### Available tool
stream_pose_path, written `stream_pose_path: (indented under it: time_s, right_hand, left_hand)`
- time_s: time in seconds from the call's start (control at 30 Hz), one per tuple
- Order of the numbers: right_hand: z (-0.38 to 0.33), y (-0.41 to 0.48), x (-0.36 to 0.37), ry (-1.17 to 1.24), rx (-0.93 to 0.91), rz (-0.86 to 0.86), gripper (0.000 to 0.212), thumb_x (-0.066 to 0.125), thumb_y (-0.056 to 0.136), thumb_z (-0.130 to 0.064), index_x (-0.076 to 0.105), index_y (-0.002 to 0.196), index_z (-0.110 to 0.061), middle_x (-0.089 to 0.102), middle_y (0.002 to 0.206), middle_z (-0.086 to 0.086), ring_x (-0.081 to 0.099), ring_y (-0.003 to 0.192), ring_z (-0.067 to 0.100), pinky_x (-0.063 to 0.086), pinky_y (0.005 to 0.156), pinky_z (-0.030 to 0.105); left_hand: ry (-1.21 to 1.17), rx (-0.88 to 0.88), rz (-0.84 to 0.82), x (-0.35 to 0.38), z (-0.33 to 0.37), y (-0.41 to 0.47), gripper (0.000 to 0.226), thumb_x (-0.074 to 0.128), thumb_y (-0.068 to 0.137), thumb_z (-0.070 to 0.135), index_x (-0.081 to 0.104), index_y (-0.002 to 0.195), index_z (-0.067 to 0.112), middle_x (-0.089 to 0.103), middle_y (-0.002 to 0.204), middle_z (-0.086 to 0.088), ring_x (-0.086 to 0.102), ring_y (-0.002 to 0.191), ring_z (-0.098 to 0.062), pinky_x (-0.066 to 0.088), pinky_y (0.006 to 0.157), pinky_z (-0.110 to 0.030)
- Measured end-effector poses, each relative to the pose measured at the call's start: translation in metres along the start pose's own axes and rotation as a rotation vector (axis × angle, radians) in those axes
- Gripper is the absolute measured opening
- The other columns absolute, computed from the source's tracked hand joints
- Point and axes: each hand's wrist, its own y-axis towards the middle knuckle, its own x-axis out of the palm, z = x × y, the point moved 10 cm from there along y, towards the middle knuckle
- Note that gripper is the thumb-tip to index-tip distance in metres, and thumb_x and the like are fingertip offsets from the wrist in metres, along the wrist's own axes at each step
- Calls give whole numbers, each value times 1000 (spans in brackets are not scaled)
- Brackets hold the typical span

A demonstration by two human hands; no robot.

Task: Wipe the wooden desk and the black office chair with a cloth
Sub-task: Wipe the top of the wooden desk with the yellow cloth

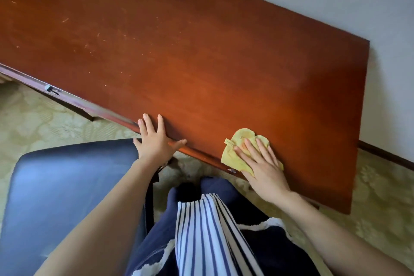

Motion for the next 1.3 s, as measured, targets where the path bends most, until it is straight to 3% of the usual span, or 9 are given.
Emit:
stream_pose_path:
  time_s: [0.1,0.27,0.43,0.6,0.73,0.9,1.07,1.17,1.3]
  right_hand:
    - [-36,39,-10,-37,-118,4,63,31,98,-50,-11,144,-43,-16,154,-13,-22,143,19,-19,113,38]
    - [-84,95,-19,38,-174,-19,57,27,99,-52,2,149,-42,-8,159,-7,-16,145,23,-14,114,42]
    - [-92,100,-23,88,-200,44,55,31,99,-49,10,149,-42,-3,159,-9,-13,145,19,-16,113,37]
    - [-60,62,-20,131,-207,117,54,41,97,-44,21,147,-43,6,158,-14,-8,145,12,-17,113,31]
    - [-3,12,-9,94,-88,183,59,49,93,-40,22,146,-43,10,157,-13,-3,146,13,-15,115,32]
    - [79,-51,5,162,209,219,64,56,91,-39,24,146,-41,14,156,-15,3,145,12,-2,117,36]
    - [153,-124,20,240,534,269,56,39,92,-42,24,145,-31,14,154,-14,9,145,14,6,117,38]
    - [181,-143,27,254,610,254,55,43,98,-36,13,144,-32,12,157,-11,1,145,14,2,119,40]
    - [202,-131,14,297,670,270,56,44,98,-32,17,147,-28,14,158,-4,1,147,20,1,118,42]
  left_hand:
    - [-9,3,-48,-2,-2,-2,95,53,84,63,3,152,20,-14,158,-11,-11,145,-28,16,113,-53]
    - [-55,80,5,-9,8,-14,81,60,86,50,18,150,24,10,157,-13,5,144,-32,21,111,-50]
    - [-50,153,17,2,30,-32,86,62,86,47,10,152,25,-5,160,-8,-6,146,-28,9,115,-49]
    - [-17,199,-6,14,61,-36,109,71,75,53,-1,152,24,-14,159,-7,-10,145,-32,10,114,-55]
    - [103,277,-42,37,102,-40,129,70,60,70,-6,152,21,-19,157,-8,-14,144,-33,7,112,-58]
    - [290,380,-50,59,143,-40,131,65,63,73,-16,149,18,-24,155,-11,-19,143,-35,6,111,-60]
    - [376,407,-102,71,154,-37,128,62,65,75,-15,149,17,-23,156,-8,-17,143,-36,10,110,-61]
    - [400,429,-103,71,154,-37,127,61,65,76,-16,149,19,-23,156,-5,-16,143,-35,10,111,-60]
    - [398,448,-99,69,153,-37,123,61,68,73,-15,149,22,-23,157,-2,-16,144,-32,10,112,-57]
